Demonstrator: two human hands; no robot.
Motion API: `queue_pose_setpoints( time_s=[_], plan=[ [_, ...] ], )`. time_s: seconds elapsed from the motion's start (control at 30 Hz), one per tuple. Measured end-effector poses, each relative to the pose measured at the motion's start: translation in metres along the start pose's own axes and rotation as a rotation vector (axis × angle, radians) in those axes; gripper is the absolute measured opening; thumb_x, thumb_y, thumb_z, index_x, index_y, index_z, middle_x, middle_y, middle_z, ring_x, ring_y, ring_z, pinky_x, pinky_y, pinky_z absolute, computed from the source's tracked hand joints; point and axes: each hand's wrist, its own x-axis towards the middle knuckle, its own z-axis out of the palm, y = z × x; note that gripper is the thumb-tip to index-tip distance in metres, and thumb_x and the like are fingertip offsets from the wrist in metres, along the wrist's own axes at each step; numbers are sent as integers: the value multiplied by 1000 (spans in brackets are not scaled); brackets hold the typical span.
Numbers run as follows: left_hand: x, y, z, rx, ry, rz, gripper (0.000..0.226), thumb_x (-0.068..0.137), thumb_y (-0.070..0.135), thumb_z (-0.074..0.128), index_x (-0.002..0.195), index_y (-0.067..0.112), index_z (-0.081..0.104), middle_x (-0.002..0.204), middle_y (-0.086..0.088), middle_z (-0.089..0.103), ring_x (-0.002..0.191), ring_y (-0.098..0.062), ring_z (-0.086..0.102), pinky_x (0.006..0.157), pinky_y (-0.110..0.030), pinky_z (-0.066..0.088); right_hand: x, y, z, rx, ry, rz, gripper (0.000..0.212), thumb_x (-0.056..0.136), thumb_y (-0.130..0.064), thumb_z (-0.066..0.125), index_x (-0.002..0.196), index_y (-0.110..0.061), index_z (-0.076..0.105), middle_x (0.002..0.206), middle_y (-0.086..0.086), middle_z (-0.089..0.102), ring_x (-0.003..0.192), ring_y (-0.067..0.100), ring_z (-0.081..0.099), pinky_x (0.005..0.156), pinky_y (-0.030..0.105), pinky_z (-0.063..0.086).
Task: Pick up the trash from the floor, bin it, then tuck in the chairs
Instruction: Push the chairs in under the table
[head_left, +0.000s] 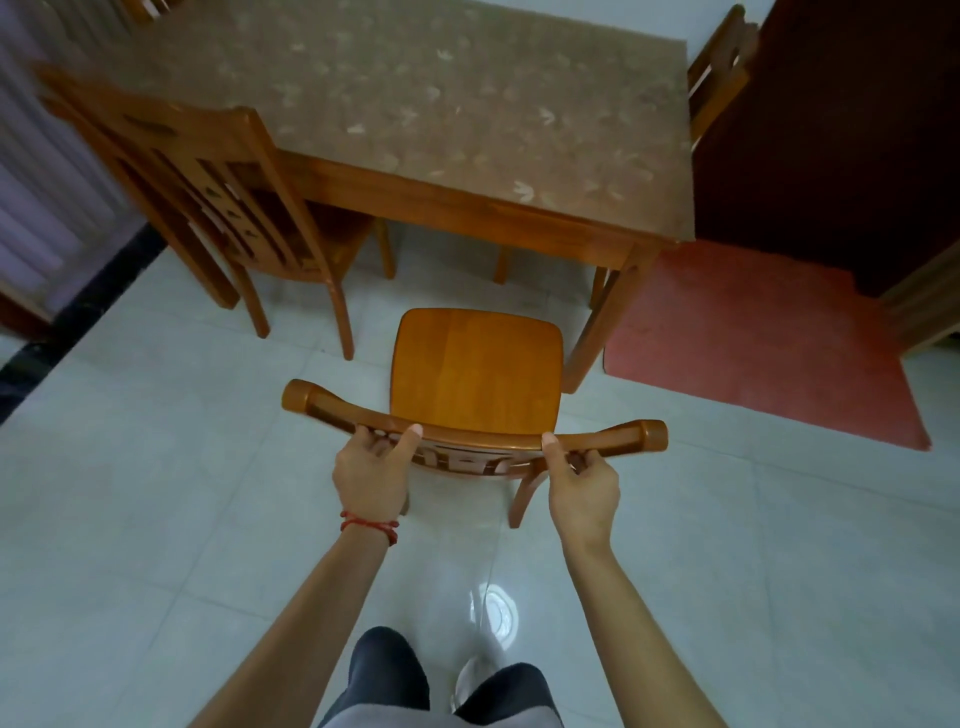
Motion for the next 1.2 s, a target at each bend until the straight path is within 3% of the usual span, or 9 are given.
queue_pose_setpoints(
  time_s=[0.17, 0.47, 0.57, 0.7, 0.97, 1.2],
  plan=[
    [21, 13, 9, -10, 5, -10, 19, 77, 25, 68, 78, 8, 59, 73, -1, 61, 78, -21, 57, 82, -32, 45, 17, -12, 13, 12, -11, -10, 31, 86, -33, 61, 99, -5, 64, 89, 4, 68, 80, 16, 61, 78, 26, 47],
    [82, 39, 30, -57, -8, 5, 18, 79, 22, 67, 81, 5, 61, 79, -5, 63, 77, -19, 57, 82, -30, 44, 67, -38, 52, 6, 11, -25, 36, 85, -36, 61, 96, -2, 64, 86, 8, 68, 79, 22, 64, 70, 24, 47],
    [112, 46, 41, -59, -13, 23, 23, 78, 22, 68, 82, 0, 62, 76, -5, 63, 76, -20, 57, 82, -32, 45, 88, -49, 70, 3, 31, -34, 36, 86, -35, 61, 94, 0, 64, 80, 6, 65, 75, 20, 61, 59, 14, 42],
    [154, 60, 53, -20, -42, 52, 23, 78, 25, 67, 81, 2, 60, 77, -6, 63, 77, -20, 57, 80, -31, 44, 114, -67, 94, 9, 58, -32, 35, 86, -35, 61, 95, -1, 65, 85, 8, 68, 76, 19, 62, 58, 10, 40],
    [228, 87, 74, -34, -94, 93, 25, 76, 21, 70, 86, -1, 62, 80, -5, 63, 76, -17, 55, 76, -25, 40, 162, -101, 136, 69, 79, 24, 33, 84, -34, 63, 92, -2, 68, 84, 7, 69, 80, 20, 64, 61, 13, 41],
    [280, 110, 99, -49, -139, 106, 30, 77, 21, 69, 87, -6, 60, 79, -8, 62, 75, -18, 55, 73, -25, 38, 207, -123, 162, 93, 77, 58, 35, 82, -36, 64, 86, -1, 66, 78, 8, 68, 72, 18, 63, 57, 20, 41]
  ],
)
